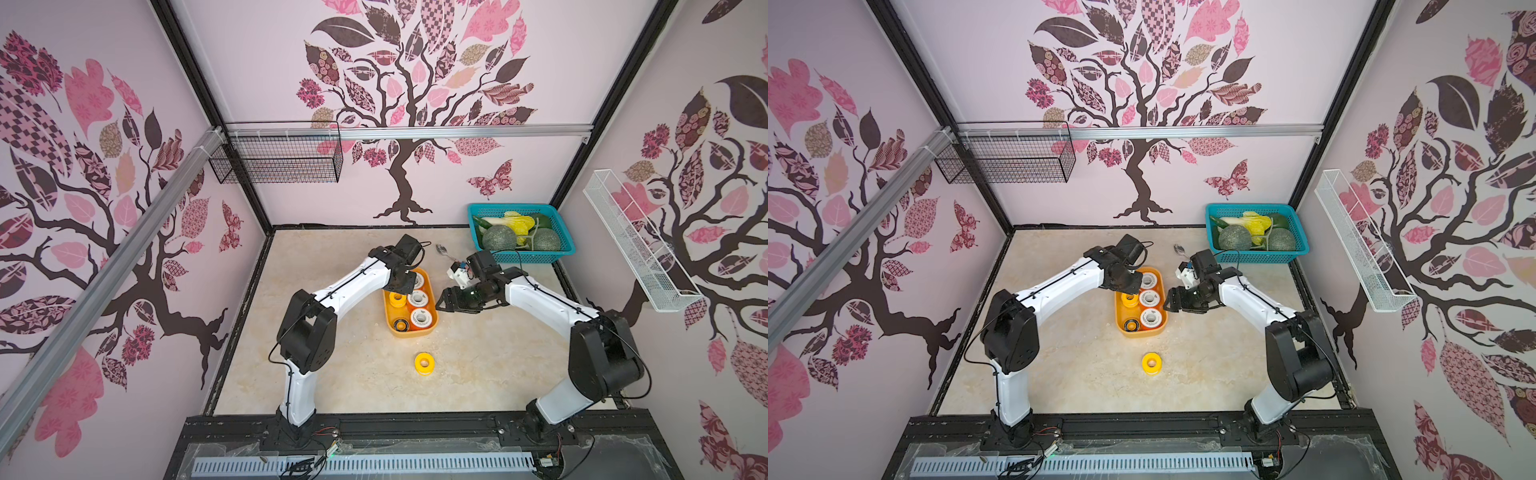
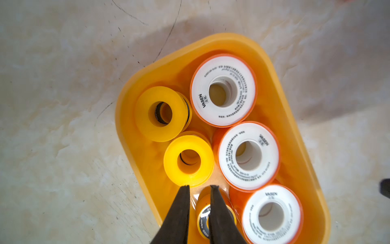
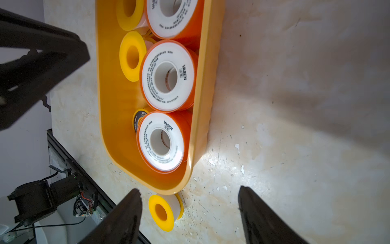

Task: Put the sealing tape into the storage box
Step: Adjust the sealing tape in the storage box, then pick up the sealing tape at the center of the board.

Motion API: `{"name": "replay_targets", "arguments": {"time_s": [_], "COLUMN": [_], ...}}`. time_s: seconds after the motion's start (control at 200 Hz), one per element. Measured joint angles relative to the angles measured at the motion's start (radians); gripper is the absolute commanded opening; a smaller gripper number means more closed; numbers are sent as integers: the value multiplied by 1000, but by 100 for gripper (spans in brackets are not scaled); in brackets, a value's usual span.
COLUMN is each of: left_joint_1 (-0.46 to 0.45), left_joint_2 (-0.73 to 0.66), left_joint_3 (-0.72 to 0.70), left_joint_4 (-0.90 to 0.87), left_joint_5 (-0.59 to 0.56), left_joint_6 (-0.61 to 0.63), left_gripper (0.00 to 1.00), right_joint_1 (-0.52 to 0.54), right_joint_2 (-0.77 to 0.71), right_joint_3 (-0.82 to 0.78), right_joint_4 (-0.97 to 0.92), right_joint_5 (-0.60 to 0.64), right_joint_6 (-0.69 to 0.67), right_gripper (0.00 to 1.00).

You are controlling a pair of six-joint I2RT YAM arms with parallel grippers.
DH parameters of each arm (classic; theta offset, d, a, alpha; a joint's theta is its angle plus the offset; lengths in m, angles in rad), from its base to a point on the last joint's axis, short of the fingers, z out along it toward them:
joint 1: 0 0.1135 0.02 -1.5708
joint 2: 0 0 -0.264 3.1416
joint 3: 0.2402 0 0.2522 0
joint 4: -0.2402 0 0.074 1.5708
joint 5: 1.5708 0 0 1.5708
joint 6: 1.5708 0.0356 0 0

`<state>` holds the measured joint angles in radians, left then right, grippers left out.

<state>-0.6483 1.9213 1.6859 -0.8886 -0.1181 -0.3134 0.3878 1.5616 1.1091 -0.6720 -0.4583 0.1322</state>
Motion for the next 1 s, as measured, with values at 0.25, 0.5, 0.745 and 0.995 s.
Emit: {"name": "replay_targets", "arguments": {"time_s": [0.25, 0.5, 0.745, 0.995], "left_joint_1": [26, 206, 269, 268], "left_joint_2": [-229, -515, -627, -618], "left_joint_3": [-175, -439, -578, -581], "left_joint_4": [29, 90, 157, 163], "left_joint_5": [9, 76, 80, 73], "left_joint_6": [0, 15, 27, 27], "left_gripper": [23, 25, 26, 27], "right_joint_1": [164, 303, 440, 536], "right_joint_2": [-126, -215, -210, -99], "right_joint_3": [-91, -182, -225, -200], "right_joint_4": [6, -2, -9, -11], "right_joint_5": [105, 175, 254, 327], "right_joint_6": [-27, -16, 22, 53], "right_gripper": [84, 88, 91, 90]}}
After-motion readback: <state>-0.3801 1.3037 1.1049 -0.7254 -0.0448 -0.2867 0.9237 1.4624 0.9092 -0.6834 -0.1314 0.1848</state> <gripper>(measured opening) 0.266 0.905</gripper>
